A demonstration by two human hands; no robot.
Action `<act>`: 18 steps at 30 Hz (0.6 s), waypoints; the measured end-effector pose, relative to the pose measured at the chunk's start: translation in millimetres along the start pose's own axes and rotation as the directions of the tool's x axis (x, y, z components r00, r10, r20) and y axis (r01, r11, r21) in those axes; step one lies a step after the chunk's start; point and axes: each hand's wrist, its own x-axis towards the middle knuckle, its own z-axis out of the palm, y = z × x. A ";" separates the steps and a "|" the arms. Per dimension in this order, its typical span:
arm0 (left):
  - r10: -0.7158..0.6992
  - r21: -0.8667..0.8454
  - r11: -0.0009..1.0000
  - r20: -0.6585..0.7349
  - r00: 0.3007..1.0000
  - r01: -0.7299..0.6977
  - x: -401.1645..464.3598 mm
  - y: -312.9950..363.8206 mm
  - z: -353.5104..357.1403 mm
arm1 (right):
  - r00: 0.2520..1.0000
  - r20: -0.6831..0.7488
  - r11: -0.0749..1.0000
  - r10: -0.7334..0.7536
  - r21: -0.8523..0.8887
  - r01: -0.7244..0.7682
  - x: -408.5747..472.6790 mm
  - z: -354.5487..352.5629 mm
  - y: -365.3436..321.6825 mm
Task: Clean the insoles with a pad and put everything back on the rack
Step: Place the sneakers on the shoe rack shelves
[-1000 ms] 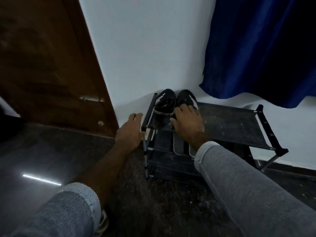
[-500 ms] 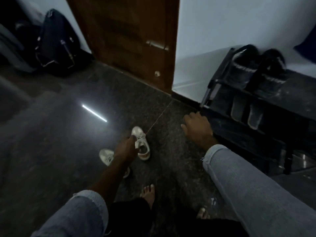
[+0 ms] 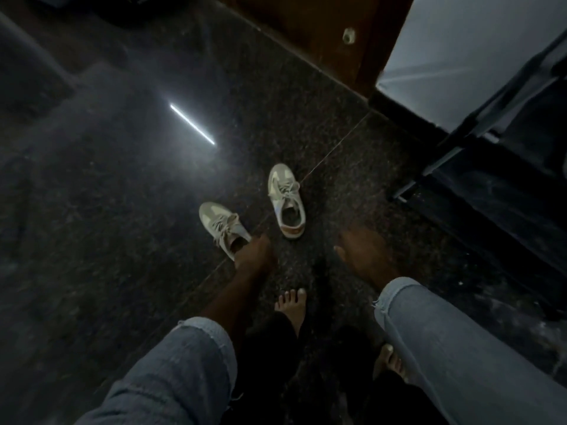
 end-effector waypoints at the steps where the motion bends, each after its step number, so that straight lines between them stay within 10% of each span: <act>1: 0.002 -0.005 1.000 0.026 1.000 -0.002 11.2 -3.3 8.5 | 1.000 0.025 1.000 -0.005 -0.009 0.005 6.0 12.8 -1.4; 18: -0.160 0.027 0.987 0.001 0.987 0.160 123.4 -77.8 96.2 | 0.971 0.172 0.986 -0.167 0.055 0.160 111.1 144.9 -47.4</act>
